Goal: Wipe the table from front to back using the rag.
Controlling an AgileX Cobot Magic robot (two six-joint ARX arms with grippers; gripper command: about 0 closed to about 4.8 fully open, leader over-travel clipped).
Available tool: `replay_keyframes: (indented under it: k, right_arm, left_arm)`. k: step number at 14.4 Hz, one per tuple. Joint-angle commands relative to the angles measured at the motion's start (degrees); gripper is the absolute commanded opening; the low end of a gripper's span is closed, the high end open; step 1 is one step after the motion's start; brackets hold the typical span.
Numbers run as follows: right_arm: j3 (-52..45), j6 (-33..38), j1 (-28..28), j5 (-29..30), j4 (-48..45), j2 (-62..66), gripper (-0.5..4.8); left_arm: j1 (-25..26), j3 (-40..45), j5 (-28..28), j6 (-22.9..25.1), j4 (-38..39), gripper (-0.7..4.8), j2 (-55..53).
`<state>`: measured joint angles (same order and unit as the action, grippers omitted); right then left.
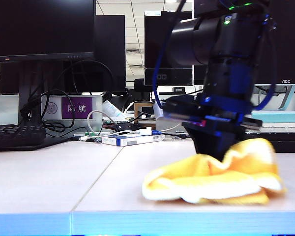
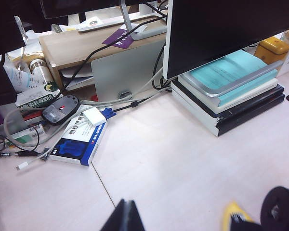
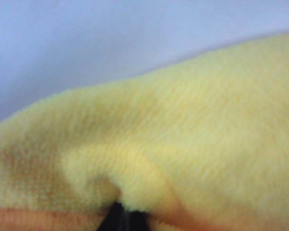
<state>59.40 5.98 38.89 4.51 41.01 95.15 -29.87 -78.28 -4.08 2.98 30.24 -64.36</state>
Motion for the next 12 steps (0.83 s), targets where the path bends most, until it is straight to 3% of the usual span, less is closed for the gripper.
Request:
replay_keyframes:
  k: [1,4,5,6,7,12]
  right_arm:
    - [-0.15,0.28,-1.14,-3.08,-2.43,0.31,-0.06]
    - [-0.15,0.26,-1.25,-3.30,-2.27,0.28,0.08]
    - [-0.13,0.26,-1.22,-3.17,-2.27,0.28,0.51]
    - [0.11,0.28,-1.20,-3.08,-2.21,0.28,1.70]
    - [2.10,0.26,-1.20,-3.06,-0.24,0.22,2.21]
    - [10.56,0.24,-1.18,-0.74,8.85,0.22,2.21]
  left_arm:
    - [-0.09,-0.20,-0.26,0.02,-0.50,-0.05,0.13]
    - [-0.09,-0.20,-0.26,0.02,-0.28,-0.05,0.11]
    - [-0.09,-0.20,-0.26,0.02,-0.28,-0.05,0.11]
    - [-0.09,-0.20,-0.26,0.02,-0.17,-0.05,0.11]
    - [-0.09,-0.20,-0.26,0.02,1.01,-0.05,0.11]
    - [-0.09,-0.20,-0.26,0.02,1.20,-0.05,0.11]
